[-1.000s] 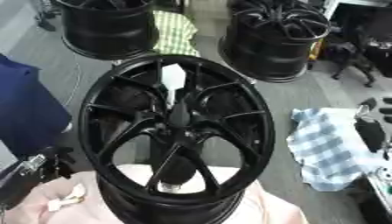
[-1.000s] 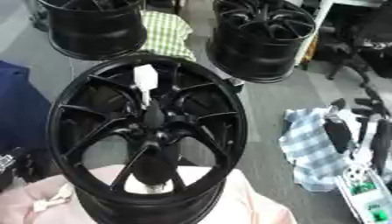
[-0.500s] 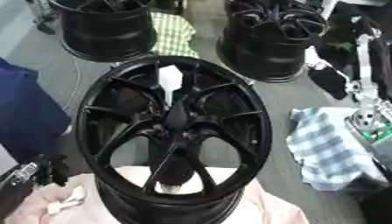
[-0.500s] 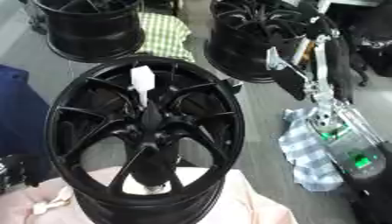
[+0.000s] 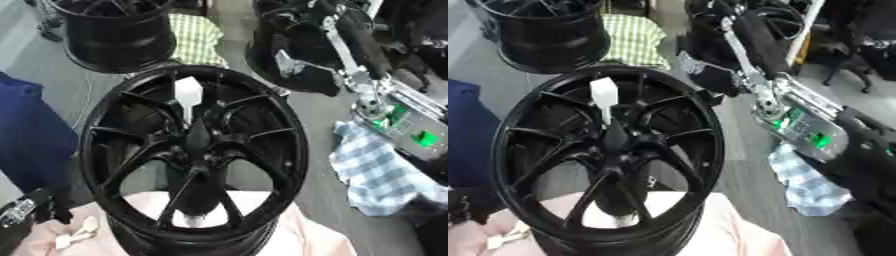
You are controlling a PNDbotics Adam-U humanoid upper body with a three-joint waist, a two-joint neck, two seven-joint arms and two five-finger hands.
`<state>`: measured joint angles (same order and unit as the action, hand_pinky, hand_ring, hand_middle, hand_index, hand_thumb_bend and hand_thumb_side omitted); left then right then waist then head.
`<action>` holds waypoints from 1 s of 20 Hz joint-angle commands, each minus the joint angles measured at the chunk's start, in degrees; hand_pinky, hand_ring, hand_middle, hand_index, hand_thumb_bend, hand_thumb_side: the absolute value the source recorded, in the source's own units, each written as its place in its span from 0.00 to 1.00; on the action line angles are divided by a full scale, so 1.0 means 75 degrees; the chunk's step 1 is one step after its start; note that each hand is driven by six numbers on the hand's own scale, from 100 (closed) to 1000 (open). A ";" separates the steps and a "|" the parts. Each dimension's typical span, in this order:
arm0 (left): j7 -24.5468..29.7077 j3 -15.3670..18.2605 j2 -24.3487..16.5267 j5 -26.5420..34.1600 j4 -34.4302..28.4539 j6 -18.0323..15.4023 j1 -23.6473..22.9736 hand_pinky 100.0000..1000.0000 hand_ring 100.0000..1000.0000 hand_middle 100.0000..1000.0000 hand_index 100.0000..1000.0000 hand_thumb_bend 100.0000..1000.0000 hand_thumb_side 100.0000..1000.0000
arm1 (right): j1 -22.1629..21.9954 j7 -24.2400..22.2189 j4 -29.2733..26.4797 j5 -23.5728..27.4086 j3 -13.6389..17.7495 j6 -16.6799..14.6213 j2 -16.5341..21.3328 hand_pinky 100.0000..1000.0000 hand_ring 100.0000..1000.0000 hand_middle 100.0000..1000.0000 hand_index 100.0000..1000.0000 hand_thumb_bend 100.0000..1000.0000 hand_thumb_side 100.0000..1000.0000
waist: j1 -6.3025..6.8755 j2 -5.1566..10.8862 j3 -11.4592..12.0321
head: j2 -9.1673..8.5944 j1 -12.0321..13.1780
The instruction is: Pull the pin out of the wheel hub.
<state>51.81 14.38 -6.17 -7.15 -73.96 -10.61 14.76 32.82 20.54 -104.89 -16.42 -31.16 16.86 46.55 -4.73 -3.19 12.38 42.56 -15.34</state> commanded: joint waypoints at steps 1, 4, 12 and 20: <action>0.0021 -0.0104 0.0037 -0.0042 -0.0184 -0.0027 0.0149 0.57 0.55 0.59 0.81 0.00 0.89 | 0.0496 -0.0346 0.0184 0.0377 -0.0467 0.0290 -0.0334 0.78 0.82 0.80 0.95 0.13 0.41 | 0.0071 0.0040 0.0044 | -0.0140 -0.0177; 0.0021 -0.0148 0.0106 -0.0033 -0.0194 0.0011 0.0184 0.57 0.55 0.59 0.81 0.00 0.89 | 0.1041 -0.0681 0.0488 0.0713 -0.0901 0.0546 -0.0878 0.79 0.84 0.81 0.95 0.15 0.41 | 0.0099 0.0033 0.0107 | -0.0170 -0.0283; 0.0021 -0.0237 0.0232 -0.0017 -0.0273 0.0173 0.0316 0.57 0.55 0.59 0.82 0.00 0.90 | 0.2310 -0.1572 0.1578 0.1603 -0.1277 0.1014 -0.1783 0.80 0.86 0.82 0.95 0.16 0.41 | 0.0087 -0.0049 0.0206 | -0.0235 -0.0438; 0.0021 -0.0308 0.0232 -0.0001 -0.0339 0.0238 0.0364 0.56 0.55 0.59 0.82 0.00 0.90 | 0.2240 -0.2494 0.2378 0.1686 -0.0879 0.1044 -0.1830 0.81 0.86 0.82 0.95 0.15 0.38 | 0.0037 -0.0115 0.0262 | -0.0254 -0.0501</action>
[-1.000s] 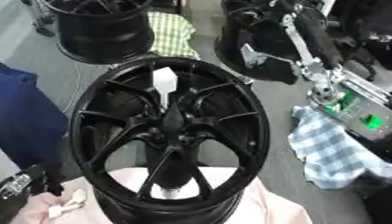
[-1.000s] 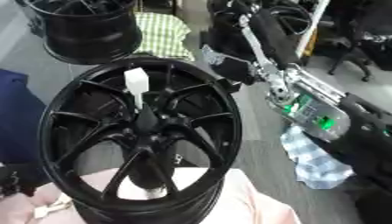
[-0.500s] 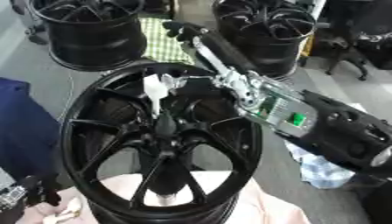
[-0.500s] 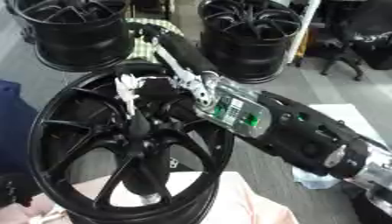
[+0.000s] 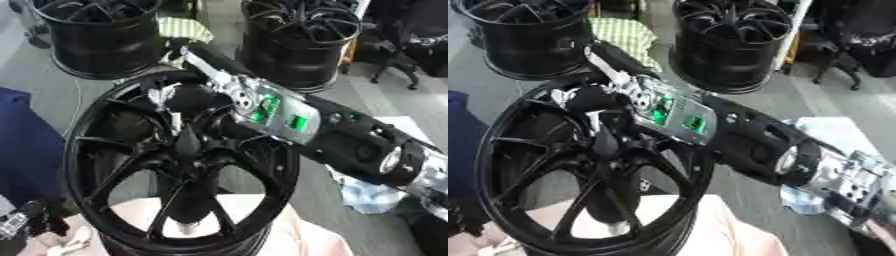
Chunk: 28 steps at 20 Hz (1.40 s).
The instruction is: Pull the pin out of the wheel hub.
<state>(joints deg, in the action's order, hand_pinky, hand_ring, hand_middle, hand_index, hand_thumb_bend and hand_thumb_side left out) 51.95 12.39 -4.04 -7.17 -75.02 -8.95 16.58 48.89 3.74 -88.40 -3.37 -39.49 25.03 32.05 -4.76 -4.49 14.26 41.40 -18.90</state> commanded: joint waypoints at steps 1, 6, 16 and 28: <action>0.0002 -0.0043 -0.0055 0.0007 -0.0203 0.0015 0.0124 0.56 0.55 0.59 0.82 0.00 0.90 | 0.0087 -0.0370 0.0269 -0.0123 0.0278 -0.0088 0.0097 0.81 0.86 0.82 0.95 0.15 0.38 | 0.0039 0.0054 0.0013 | -0.0099 -0.0027; 0.0002 -0.0046 -0.0054 0.0022 -0.0208 0.0023 0.0133 0.56 0.55 0.59 0.82 0.00 0.90 | 0.0068 -0.0933 0.0689 -0.0631 0.0565 -0.0324 0.0070 0.82 0.87 0.82 0.95 0.16 0.38 | 0.0045 0.0050 0.0006 | -0.0086 -0.0035; 0.0002 -0.0066 -0.0031 0.0041 -0.0239 0.0081 0.0140 0.56 0.55 0.59 0.82 0.00 0.90 | 0.0031 -0.2082 0.1168 -0.1498 0.0812 -0.0797 -0.0066 0.80 0.84 0.81 0.93 0.14 0.36 | 0.0039 0.0052 0.0024 | -0.0084 -0.0046; 0.0002 -0.0061 -0.0037 0.0075 -0.0283 0.0128 0.0134 0.56 0.55 0.59 0.82 0.00 0.90 | 0.0030 -0.3481 0.0739 -0.1420 0.1130 -0.1051 0.0032 0.77 0.82 0.78 0.92 0.11 0.38 | 0.0034 0.0048 0.0004 | -0.0079 -0.0024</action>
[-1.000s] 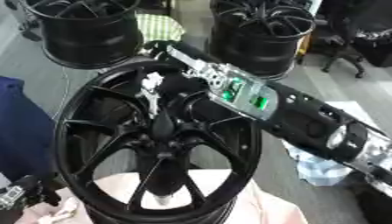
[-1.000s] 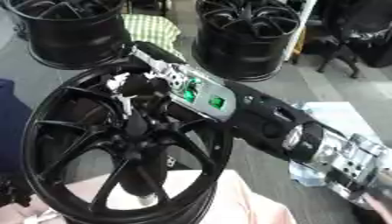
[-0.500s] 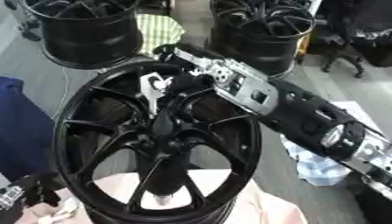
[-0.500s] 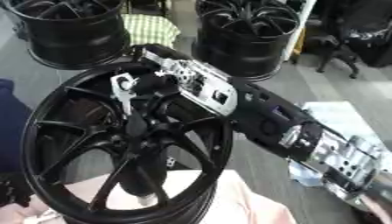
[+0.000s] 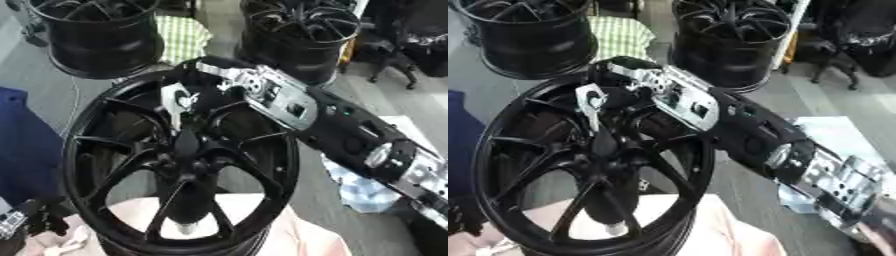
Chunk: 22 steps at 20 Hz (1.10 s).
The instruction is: Pull the pin out of the wheel hub.
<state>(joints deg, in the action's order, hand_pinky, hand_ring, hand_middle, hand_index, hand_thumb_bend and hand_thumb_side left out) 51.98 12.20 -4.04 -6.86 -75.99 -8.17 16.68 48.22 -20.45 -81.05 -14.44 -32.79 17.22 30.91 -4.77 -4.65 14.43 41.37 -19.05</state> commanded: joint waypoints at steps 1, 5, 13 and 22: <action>-0.0001 -0.0032 -0.0037 0.0035 -0.0156 0.0029 0.0117 0.56 0.56 0.59 0.82 0.00 0.90 | 0.0146 -0.0650 -0.0313 0.0065 0.0387 0.0004 0.0193 0.77 0.82 0.78 0.92 0.12 0.38 | 0.0040 0.0072 -0.0028 | -0.0069 0.0006; -0.0001 -0.0023 -0.0037 0.0045 -0.0162 0.0036 0.0113 0.56 0.56 0.59 0.82 0.00 0.90 | 0.0194 -0.1920 -0.0587 -0.0154 0.0837 0.0079 0.0227 0.77 0.82 0.78 0.92 0.13 0.35 | 0.0044 0.0074 -0.0045 | -0.0073 0.0003; -0.0001 -0.0050 -0.0022 0.0053 -0.0185 0.0064 0.0135 0.56 0.56 0.59 0.82 0.00 0.90 | 0.0203 -0.2395 -0.0672 -0.0555 0.0956 0.0118 0.0166 0.78 0.83 0.81 0.92 0.13 0.33 | 0.0026 0.0054 -0.0005 | -0.0081 -0.0023; -0.0001 -0.0148 -0.0003 0.0072 -0.0298 0.0156 0.0199 0.56 0.56 0.59 0.82 0.00 0.91 | 0.0193 -0.1976 -0.0457 -0.1150 0.1099 0.0059 0.0064 0.79 0.85 0.85 0.94 0.14 0.29 | -0.0078 -0.0025 0.0123 | -0.0149 -0.0131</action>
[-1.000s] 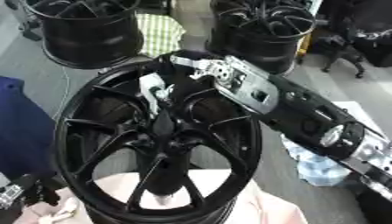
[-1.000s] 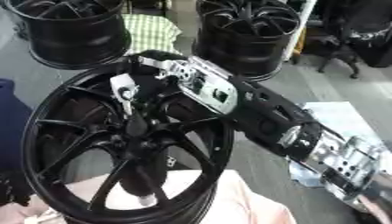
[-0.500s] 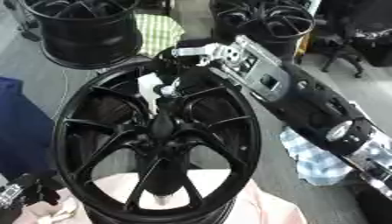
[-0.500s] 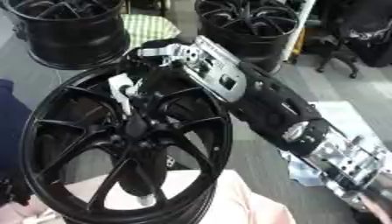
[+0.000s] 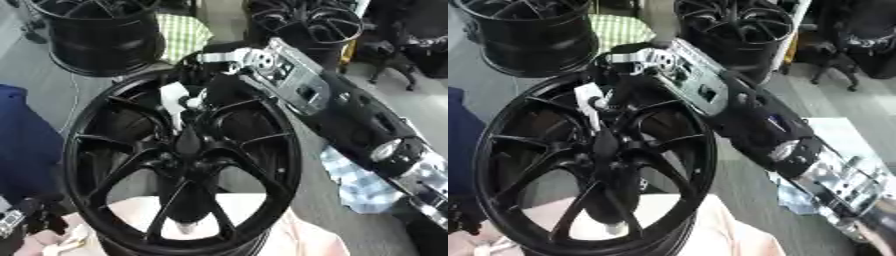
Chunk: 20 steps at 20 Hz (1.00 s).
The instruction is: Pull the pin out of the wheel hub.
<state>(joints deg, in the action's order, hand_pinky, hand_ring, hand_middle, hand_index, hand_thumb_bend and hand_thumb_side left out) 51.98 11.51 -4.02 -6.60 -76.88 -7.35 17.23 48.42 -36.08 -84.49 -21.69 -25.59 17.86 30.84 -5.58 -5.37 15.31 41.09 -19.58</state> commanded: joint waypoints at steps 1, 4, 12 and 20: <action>-0.0002 -0.0065 -0.0004 0.0041 -0.0189 0.0058 0.0128 0.56 0.56 0.59 0.82 0.00 0.91 | 0.0164 0.0103 0.0013 -0.0213 0.0134 -0.0039 0.0059 0.79 0.85 0.84 0.94 0.14 0.29 | 0.0020 0.0066 0.0015 | -0.0118 -0.0073; -0.0002 -0.0089 0.0004 0.0051 -0.0220 0.0091 0.0139 0.56 0.56 0.59 0.82 0.00 0.91 | 0.0162 0.0019 0.0048 -0.0242 0.0095 -0.0053 0.0017 0.79 0.85 0.84 0.94 0.15 0.29 | 0.0002 0.0052 0.0042 | -0.0137 -0.0090; -0.0002 -0.0137 0.0007 0.0092 -0.0303 0.0166 0.0184 0.56 0.56 0.59 0.82 0.00 0.91 | 0.0052 -0.0293 0.0042 -0.0371 0.0050 -0.0079 0.0016 0.80 0.85 0.83 0.93 0.14 0.25 | -0.0032 0.0009 0.0092 | -0.0163 -0.0113; -0.0002 -0.0168 0.0004 0.0106 -0.0331 0.0174 0.0221 0.56 0.56 0.59 0.82 0.00 0.90 | -0.0056 -0.0282 -0.0096 -0.0398 0.0040 -0.0061 0.0046 0.79 0.84 0.79 0.89 0.13 0.23 | -0.0049 -0.0028 0.0125 | -0.0156 -0.0161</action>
<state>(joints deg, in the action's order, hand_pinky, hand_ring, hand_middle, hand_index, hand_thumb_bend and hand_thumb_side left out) 51.95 10.47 -4.01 -6.15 -77.99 -6.14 18.11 47.29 -38.26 -84.07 -24.29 -25.78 17.36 29.96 -6.21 -6.05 16.25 40.63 -20.57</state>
